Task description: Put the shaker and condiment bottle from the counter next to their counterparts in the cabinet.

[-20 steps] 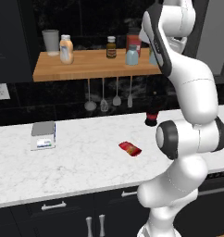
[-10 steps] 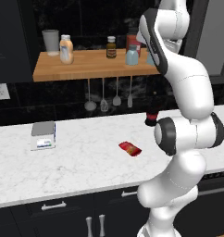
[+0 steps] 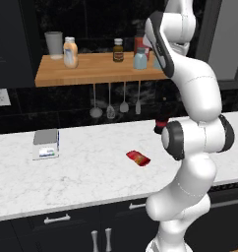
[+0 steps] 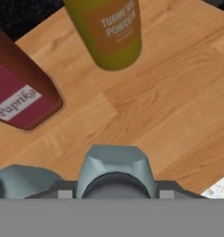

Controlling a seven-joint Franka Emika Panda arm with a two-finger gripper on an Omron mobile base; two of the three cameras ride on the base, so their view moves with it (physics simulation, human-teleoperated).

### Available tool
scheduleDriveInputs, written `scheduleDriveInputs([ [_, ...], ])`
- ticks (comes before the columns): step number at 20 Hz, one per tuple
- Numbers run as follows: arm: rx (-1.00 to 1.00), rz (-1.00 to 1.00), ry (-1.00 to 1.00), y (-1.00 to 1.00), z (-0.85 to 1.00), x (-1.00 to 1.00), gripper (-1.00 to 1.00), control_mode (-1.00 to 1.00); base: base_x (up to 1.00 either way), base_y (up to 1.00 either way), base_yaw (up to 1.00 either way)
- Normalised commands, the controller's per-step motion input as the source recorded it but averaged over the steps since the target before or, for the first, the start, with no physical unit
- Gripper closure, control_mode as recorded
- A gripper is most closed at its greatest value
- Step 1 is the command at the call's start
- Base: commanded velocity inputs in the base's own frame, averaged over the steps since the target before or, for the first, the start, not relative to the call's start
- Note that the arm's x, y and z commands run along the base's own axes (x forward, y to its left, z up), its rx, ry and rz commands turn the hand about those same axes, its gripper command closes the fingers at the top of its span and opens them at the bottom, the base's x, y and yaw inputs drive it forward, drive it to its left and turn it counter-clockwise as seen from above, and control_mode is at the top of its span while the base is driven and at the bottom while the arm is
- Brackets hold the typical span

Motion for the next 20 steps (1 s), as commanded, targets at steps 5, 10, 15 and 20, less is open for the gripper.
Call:
scheduleDriveInputs([
  [5,0.00,0.00,0.00,0.00,-0.29,0.20,1.00,-1.00,0.00,0.00,0.00],
  [10,0.00,0.00,0.01,0.00,-0.28,0.26,1.00,-1.00,0.00,0.00,0.00],
  [15,0.00,0.00,0.01,0.00,-0.29,0.22,-1.00,-1.00,0.00,0.00,0.00],
  [20,0.01,0.00,0.00,-0.15,-0.23,0.21,-1.00,-1.00,0.00,0.00,0.00],
])
